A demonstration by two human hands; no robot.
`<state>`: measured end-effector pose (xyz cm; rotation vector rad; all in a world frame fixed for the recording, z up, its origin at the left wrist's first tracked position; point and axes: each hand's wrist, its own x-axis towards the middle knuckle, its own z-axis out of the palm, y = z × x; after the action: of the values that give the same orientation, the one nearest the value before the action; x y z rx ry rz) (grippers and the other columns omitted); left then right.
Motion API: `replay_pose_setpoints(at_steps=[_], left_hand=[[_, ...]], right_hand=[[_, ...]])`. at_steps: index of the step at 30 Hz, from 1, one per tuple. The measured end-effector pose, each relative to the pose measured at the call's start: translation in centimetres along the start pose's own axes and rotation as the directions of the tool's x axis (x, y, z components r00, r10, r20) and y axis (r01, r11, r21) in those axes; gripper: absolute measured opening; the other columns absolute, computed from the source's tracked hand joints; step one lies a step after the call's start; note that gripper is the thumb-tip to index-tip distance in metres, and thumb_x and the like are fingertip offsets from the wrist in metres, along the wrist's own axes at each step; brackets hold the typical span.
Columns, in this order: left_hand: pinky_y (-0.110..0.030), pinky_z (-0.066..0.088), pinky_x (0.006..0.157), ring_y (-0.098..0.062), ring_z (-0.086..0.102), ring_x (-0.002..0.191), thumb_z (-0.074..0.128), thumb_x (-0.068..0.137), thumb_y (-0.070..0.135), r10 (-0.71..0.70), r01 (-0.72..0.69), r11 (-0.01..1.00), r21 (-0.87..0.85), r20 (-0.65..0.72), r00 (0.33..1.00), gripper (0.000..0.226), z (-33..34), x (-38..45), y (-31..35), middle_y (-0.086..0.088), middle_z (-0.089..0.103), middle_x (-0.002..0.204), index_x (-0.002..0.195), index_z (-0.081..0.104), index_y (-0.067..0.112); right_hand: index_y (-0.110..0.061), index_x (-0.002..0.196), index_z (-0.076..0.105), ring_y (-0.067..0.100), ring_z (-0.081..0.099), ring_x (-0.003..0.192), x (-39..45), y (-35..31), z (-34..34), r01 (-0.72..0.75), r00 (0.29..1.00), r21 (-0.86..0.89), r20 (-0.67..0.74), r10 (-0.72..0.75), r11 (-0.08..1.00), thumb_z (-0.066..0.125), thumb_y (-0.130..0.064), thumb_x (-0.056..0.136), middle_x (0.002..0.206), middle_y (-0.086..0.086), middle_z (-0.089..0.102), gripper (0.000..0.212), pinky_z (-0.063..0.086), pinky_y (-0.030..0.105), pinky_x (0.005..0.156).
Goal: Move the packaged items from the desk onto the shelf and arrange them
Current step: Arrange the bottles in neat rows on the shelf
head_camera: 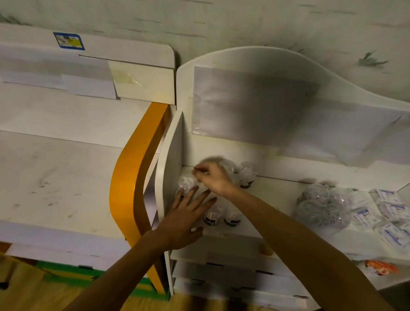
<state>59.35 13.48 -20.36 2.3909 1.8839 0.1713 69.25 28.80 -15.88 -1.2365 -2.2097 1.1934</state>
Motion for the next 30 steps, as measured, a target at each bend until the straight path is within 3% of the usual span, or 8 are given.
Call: replay_pose_setpoints(at_steps=[3,5,8,11,20,22,27,30], left_hand=[[-0.059,-0.008,0.12,-0.024,-0.025,0.15,0.052,0.092,0.047,-0.001,0.001,0.999,0.043,-0.004,1.0,0.089,0.2,0.0,0.0,0.008,-0.014,0.166,0.157,-0.008,0.039],[-0.06,-0.009,0.119,-0.027,-0.025,0.15,0.053,0.091,0.047,-0.01,0.011,0.997,0.071,-0.015,1.0,0.089,0.4,0.0,0.0,0.007,-0.015,0.166,0.157,-0.006,0.04],[-0.062,-0.01,0.117,-0.035,-0.025,0.149,0.056,0.088,0.048,-0.037,0.041,0.995,0.092,-0.044,0.998,0.091,0.6,0.0,0.2,0.003,-0.015,0.166,0.158,-0.001,0.039],[-0.064,-0.01,0.115,-0.04,-0.025,0.148,0.059,0.085,0.049,-0.068,0.073,0.993,0.093,-0.052,0.996,0.093,0.7,0.2,0.7,0.001,-0.016,0.166,0.158,0.002,0.04],[-0.062,-0.017,0.113,-0.037,-0.033,0.145,0.056,0.088,0.05,-0.102,0.103,0.991,0.088,-0.016,0.995,0.094,0.3,0.2,1.0,0.003,-0.016,0.166,0.156,-0.009,0.043],[-0.062,-0.017,0.113,-0.037,-0.034,0.145,0.056,0.088,0.049,-0.104,0.105,0.991,0.086,-0.01,0.994,0.095,0.2,0.3,1.2,0.004,-0.017,0.166,0.156,-0.01,0.043],[-0.061,-0.017,0.113,-0.038,-0.028,0.147,0.055,0.087,0.05,-0.103,0.104,0.99,0.1,-0.015,0.995,0.095,0.0,-0.2,0.6,0.003,-0.013,0.167,0.157,-0.008,0.04],[-0.062,-0.016,0.114,-0.038,-0.028,0.147,0.054,0.087,0.051,-0.1,0.099,0.99,0.105,0.001,0.995,0.094,0.1,-0.2,0.7,0.003,-0.014,0.167,0.157,-0.009,0.04]], right_hand=[[-0.022,0.117,0.07,0.01,0.064,0.102,-0.8,1.2,-2.1,0.089,0.95,-0.139,-0.287,-0.126,0.986,0.062,-0.023,0.097,0.115,-0.006,0.07,0.022,0.055,0.035,0.092],[-0.024,0.121,0.066,0.013,0.058,0.116,-1.0,2.3,-3.9,0.055,0.909,-0.29,-0.381,-0.168,0.955,0.062,-0.02,0.095,0.127,-0.005,0.065,0.027,0.051,0.033,0.097],[-0.023,0.13,0.061,0.02,0.047,0.133,-0.4,3.7,-6.0,0.024,0.971,-0.477,-0.199,-0.135,0.878,0.063,-0.021,0.091,0.141,0.0,0.057,0.039,0.042,0.037,0.108],[-0.022,0.132,0.061,0.023,0.048,0.131,0.0,4.1,-6.6,0.048,0.995,-0.562,-0.043,-0.087,0.826,0.065,-0.024,0.087,0.14,0.003,0.057,0.045,0.043,0.037,0.106],[-0.025,0.12,0.065,0.015,0.063,0.103,-0.5,3.7,-4.4,0.062,0.989,-0.448,-0.096,-0.117,0.892,0.072,-0.055,0.083,0.118,-0.006,0.067,0.048,0.054,0.036,0.085],[-0.026,0.12,0.066,0.015,0.063,0.103,-0.5,3.7,-3.9,0.063,0.987,-0.422,-0.109,-0.12,0.905,0.073,-0.052,0.083,0.118,-0.006,0.068,0.046,0.054,0.036,0.086],[-0.028,0.124,0.063,0.018,0.059,0.115,-0.6,2.9,-3.8,0.106,0.994,-0.358,0.03,-0.102,0.928,0.071,-0.037,0.08,0.13,-0.004,0.063,0.046,0.052,0.04,0.097],[-0.027,0.127,0.062,0.017,0.058,0.118,-1.0,3.4,-4.4,0.123,0.992,-0.374,0.044,-0.115,0.919,0.07,-0.041,0.082,0.131,-0.005,0.062,0.048,0.051,0.04,0.097]])
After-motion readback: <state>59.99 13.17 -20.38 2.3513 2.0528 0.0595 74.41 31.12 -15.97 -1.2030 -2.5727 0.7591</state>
